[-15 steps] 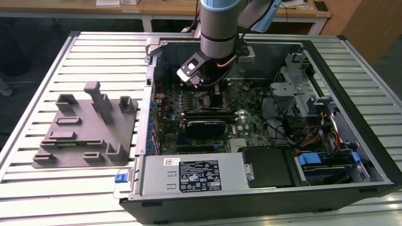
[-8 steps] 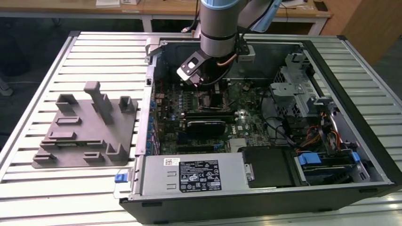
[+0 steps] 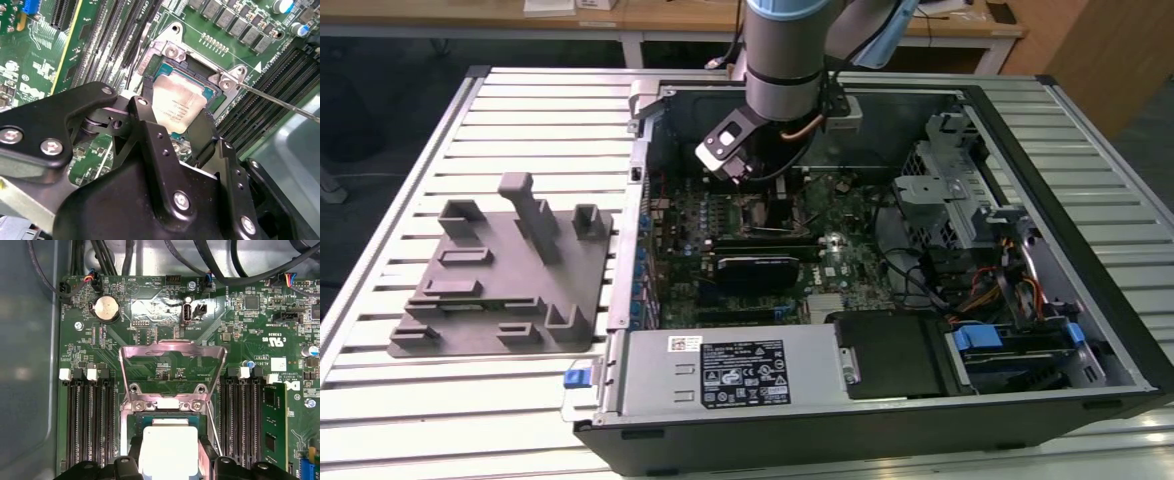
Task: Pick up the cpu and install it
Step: 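Place the cpu into insertion slot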
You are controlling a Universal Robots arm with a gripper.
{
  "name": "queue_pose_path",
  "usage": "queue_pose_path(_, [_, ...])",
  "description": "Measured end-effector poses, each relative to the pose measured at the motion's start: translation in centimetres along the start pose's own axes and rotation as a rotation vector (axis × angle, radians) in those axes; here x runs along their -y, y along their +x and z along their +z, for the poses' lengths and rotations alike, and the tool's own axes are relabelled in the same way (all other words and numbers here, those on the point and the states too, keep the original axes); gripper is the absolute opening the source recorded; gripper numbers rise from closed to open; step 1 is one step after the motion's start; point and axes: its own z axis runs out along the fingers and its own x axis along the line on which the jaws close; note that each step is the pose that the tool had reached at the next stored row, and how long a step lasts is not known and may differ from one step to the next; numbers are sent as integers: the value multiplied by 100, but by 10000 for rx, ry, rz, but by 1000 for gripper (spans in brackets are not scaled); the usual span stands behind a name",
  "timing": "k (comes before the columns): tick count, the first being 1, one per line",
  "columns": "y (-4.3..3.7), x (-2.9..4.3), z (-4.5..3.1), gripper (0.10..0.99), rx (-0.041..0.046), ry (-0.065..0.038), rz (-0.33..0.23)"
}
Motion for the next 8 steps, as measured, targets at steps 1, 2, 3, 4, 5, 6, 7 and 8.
queue_pose_path(1, [0,0,0,525,-24,1,0])
queue_pose_path(2, [0,1,0,525,-35,1,2])
queue_pose_path(3, [0,1,0,525,-37,1,2])
queue_pose_path(4, [0,1,0,525,-37,1,1])
queue_pose_path(5, [0,1,1,525,-37,2,1])
queue_pose_path(6, [-1,1,3,525,-36,3,1])
queue_pose_path(7, [-2,2,5,525,-34,4,1])
queue_pose_path(8, [-2,2,7,525,-32,5,1])
